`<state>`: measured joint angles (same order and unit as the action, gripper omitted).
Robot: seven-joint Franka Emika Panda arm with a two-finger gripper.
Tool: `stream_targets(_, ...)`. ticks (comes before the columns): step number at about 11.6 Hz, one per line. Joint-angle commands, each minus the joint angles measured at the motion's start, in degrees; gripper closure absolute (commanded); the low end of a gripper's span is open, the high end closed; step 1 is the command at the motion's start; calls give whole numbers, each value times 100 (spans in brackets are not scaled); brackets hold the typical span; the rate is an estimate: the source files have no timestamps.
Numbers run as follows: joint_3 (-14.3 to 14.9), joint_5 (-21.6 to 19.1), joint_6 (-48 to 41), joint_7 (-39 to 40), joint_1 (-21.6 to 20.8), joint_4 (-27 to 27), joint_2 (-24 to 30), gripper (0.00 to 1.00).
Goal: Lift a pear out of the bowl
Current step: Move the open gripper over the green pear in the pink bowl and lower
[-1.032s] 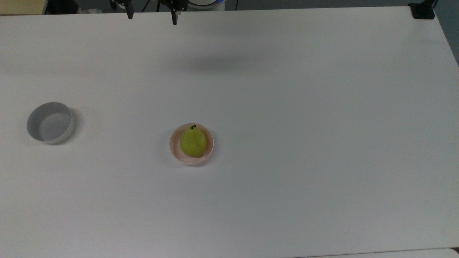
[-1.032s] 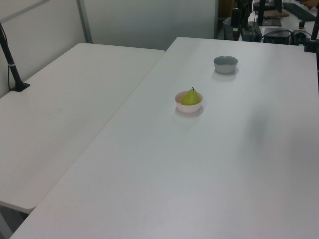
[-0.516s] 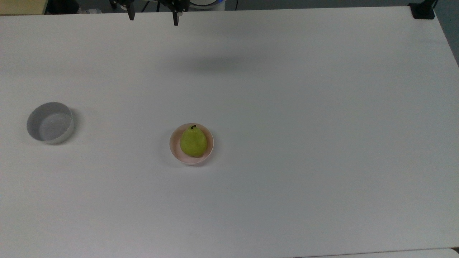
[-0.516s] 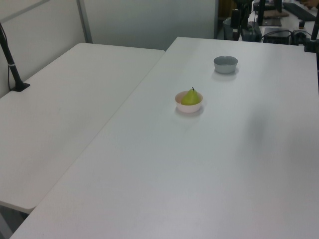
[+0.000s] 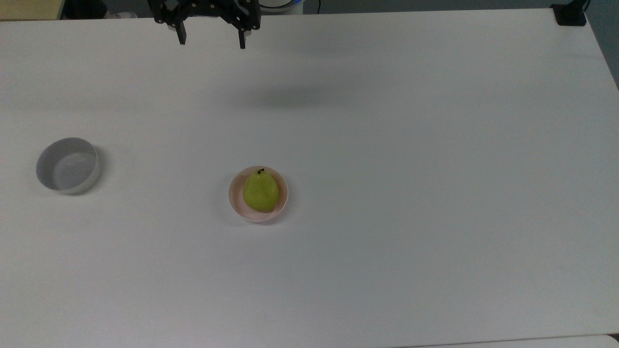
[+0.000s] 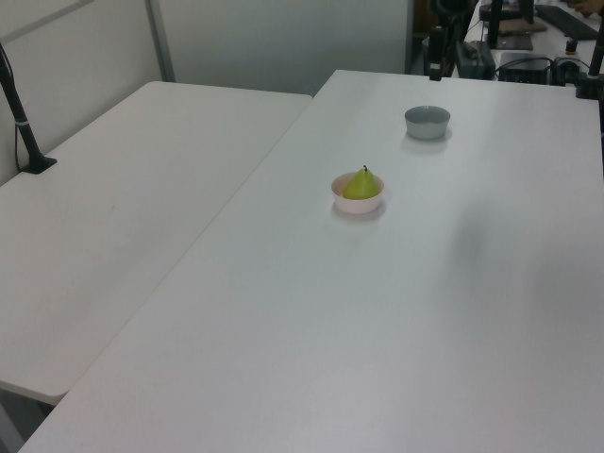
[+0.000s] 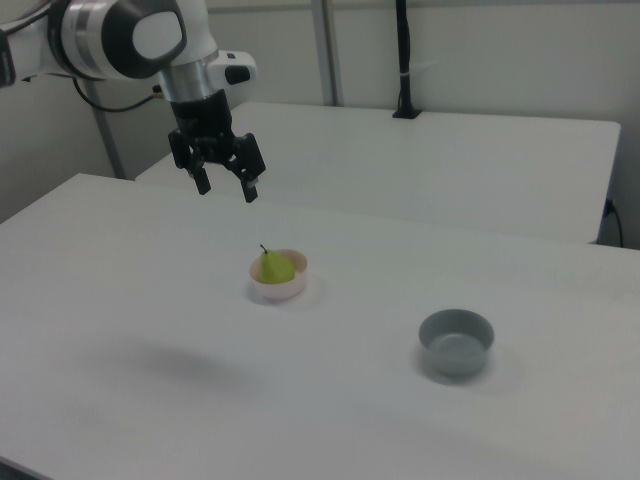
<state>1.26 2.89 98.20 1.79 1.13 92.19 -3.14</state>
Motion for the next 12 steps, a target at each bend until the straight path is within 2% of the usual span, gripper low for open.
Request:
stream_targets(1,23,-25,418,129,-78,1,-238,0)
stream_targets(9,14,-78,1622,270,-403,45,-1056,0)
stream_targets(12,6,-17,2149,199,-596,45,-1591,0)
